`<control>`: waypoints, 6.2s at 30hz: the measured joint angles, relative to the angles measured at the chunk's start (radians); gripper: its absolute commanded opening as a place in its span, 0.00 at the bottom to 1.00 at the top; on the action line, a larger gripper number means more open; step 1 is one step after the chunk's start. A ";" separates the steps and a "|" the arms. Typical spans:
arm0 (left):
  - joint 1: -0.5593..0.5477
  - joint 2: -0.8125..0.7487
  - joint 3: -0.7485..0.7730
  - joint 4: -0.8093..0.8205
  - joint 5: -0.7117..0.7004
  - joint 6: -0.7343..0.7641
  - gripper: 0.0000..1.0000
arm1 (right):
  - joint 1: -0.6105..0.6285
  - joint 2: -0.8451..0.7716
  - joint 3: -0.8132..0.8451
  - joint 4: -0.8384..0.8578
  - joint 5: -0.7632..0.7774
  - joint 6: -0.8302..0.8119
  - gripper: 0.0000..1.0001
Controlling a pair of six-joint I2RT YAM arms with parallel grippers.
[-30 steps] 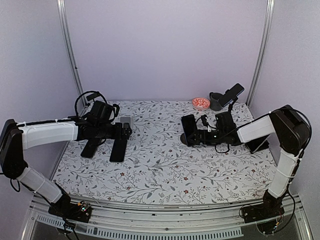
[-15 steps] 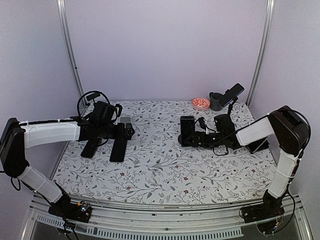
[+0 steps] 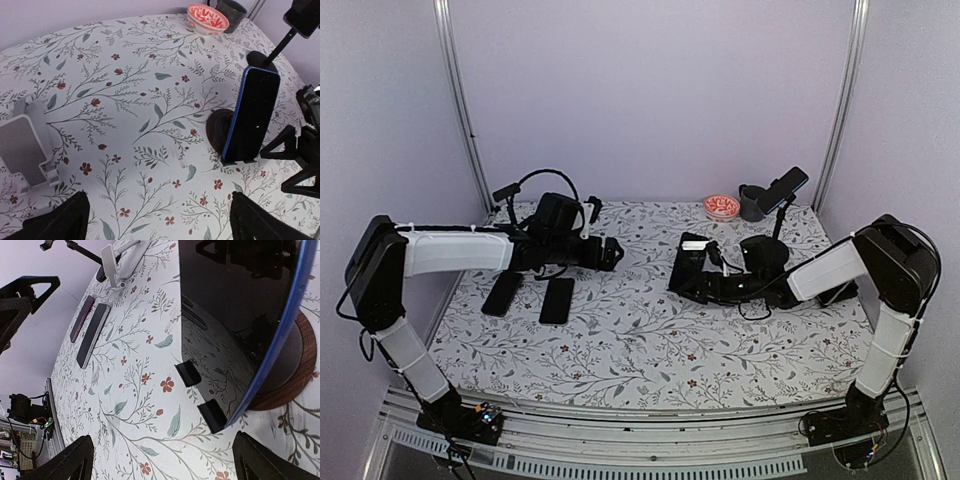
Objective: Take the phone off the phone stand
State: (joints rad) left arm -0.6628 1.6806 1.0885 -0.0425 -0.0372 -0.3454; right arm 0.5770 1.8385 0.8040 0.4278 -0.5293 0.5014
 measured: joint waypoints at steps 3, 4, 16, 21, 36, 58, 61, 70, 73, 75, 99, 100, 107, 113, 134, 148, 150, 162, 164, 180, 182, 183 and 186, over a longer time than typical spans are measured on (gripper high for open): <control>-0.031 0.083 0.079 0.027 0.011 0.023 0.99 | -0.002 -0.065 -0.040 0.000 0.007 0.000 0.99; -0.042 0.115 0.110 0.036 0.014 0.030 0.99 | -0.005 -0.093 -0.054 0.002 0.011 0.000 0.99; -0.148 0.447 0.406 0.060 0.031 0.042 0.99 | -0.090 -0.329 -0.164 -0.002 0.057 0.011 0.99; -0.177 0.518 0.472 0.055 0.025 0.031 0.99 | -0.107 -0.353 -0.182 -0.011 0.067 0.007 0.99; -0.235 0.634 0.581 0.038 -0.027 -0.007 0.99 | -0.134 -0.353 -0.192 -0.018 0.068 -0.008 0.99; -0.253 0.691 0.679 -0.030 -0.118 -0.050 0.68 | -0.142 -0.359 -0.198 -0.019 0.067 -0.013 0.99; -0.254 0.685 0.667 -0.018 -0.119 -0.050 0.66 | -0.142 -0.359 -0.198 -0.019 0.067 -0.016 0.99; -0.253 0.618 0.621 0.003 -0.136 -0.032 0.63 | -0.142 -0.359 -0.198 -0.019 0.065 -0.017 1.00; -0.253 0.577 0.608 0.018 -0.137 -0.024 0.62 | -0.142 -0.359 -0.198 -0.019 0.062 -0.018 0.97; -0.253 0.550 0.602 0.031 -0.138 -0.022 0.62 | -0.143 -0.359 -0.198 -0.019 0.062 -0.019 0.93; -0.226 0.007 0.064 0.119 -0.189 -0.031 0.58 | -0.124 -0.066 -0.003 -0.039 -0.028 -0.051 0.43; -0.226 -0.005 0.051 0.119 -0.192 -0.031 0.58 | -0.124 -0.050 0.008 -0.040 -0.034 -0.054 0.42; -0.226 -0.106 -0.045 0.117 -0.210 -0.033 0.58 | -0.123 0.047 0.077 -0.045 -0.060 -0.088 0.30; -0.226 -0.195 -0.136 0.116 -0.234 -0.045 0.58 | -0.121 0.121 0.142 -0.047 -0.088 -0.116 0.12; -0.166 -0.388 -0.310 0.105 -0.272 -0.089 0.57 | -0.114 0.468 0.612 -0.115 -0.357 -0.249 0.00; -0.142 -0.482 -0.394 0.064 -0.291 -0.116 0.56 | -0.048 0.776 1.150 -0.303 -0.435 -0.278 0.00; -0.140 -0.490 -0.399 0.062 -0.291 -0.117 0.56 | -0.037 0.801 1.195 -0.311 -0.436 -0.273 0.00; -0.137 -0.503 -0.410 0.019 -0.280 -0.138 0.55 | -0.008 0.869 1.312 -0.322 -0.423 -0.218 0.14; -0.137 -0.503 -0.411 0.014 -0.272 -0.144 0.55 | -0.007 0.869 1.312 -0.325 -0.423 -0.212 0.26; -0.145 -0.395 -0.372 -0.092 -0.202 -0.226 0.55 | -0.002 0.738 1.177 -0.354 -0.357 -0.246 0.88; -0.145 -0.350 -0.344 -0.112 -0.189 -0.235 0.55 | -0.002 0.676 1.136 -0.353 -0.345 -0.257 0.90; -0.146 -0.323 -0.327 -0.119 -0.180 -0.239 0.55 | -0.003 0.649 1.119 -0.353 -0.340 -0.262 0.91; -0.146 -0.244 -0.278 -0.142 -0.156 -0.248 0.56 | -0.004 0.543 1.051 -0.351 -0.312 -0.278 0.93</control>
State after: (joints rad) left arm -0.8093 1.4368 0.8104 -0.1848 -0.1936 -0.5930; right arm 0.5728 2.3814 1.8553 0.0772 -0.8410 0.2230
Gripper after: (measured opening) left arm 0.744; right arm 0.915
